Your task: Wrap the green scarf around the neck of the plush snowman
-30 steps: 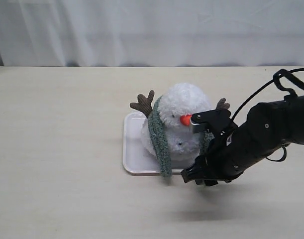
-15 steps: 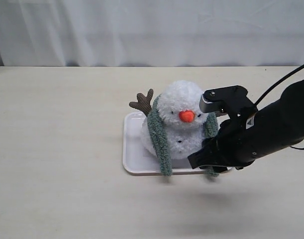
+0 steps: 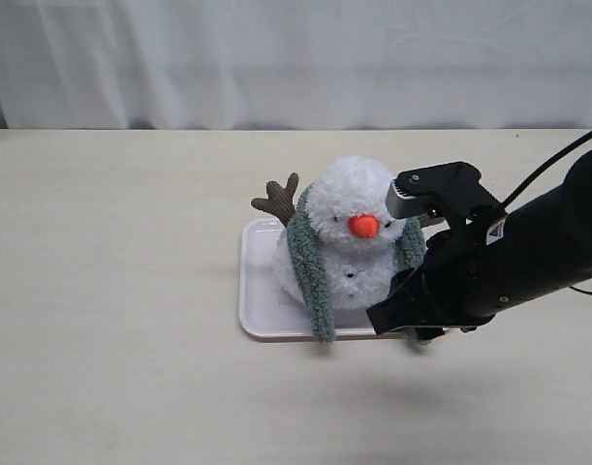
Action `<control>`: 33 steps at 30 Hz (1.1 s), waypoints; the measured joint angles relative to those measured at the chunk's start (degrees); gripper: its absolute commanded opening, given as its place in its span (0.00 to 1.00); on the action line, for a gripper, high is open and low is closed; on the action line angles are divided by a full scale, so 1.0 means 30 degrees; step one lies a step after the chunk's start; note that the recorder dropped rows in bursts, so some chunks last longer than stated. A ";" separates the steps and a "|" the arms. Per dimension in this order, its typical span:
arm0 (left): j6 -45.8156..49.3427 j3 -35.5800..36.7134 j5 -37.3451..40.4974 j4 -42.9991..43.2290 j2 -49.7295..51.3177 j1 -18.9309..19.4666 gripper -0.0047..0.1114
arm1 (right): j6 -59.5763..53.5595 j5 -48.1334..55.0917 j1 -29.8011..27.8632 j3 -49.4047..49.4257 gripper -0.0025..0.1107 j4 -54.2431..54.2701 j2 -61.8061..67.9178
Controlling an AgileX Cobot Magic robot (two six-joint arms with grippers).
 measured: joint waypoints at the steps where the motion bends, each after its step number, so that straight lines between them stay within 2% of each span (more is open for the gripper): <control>1: 0.0000 0.0000 0.0000 0.0000 0.0000 0.0000 0.04 | 0.0107 -0.0144 0.0000 0.0000 0.41 -0.0184 0.0000; 10: 0.0000 0.0000 0.0000 0.0000 0.0000 0.0000 0.04 | 0.2110 -0.2163 0.0000 0.0000 0.41 -0.2371 0.0000; 20: 0.0000 0.0000 0.0000 0.0000 0.0000 0.0000 0.04 | 0.7577 -0.2739 0.0000 0.0000 0.41 -0.7887 0.0041; 33: 0.0000 0.0000 0.0000 0.0000 0.0000 0.0000 0.04 | 0.8275 -0.4565 0.0000 0.0000 0.41 -0.8605 0.2457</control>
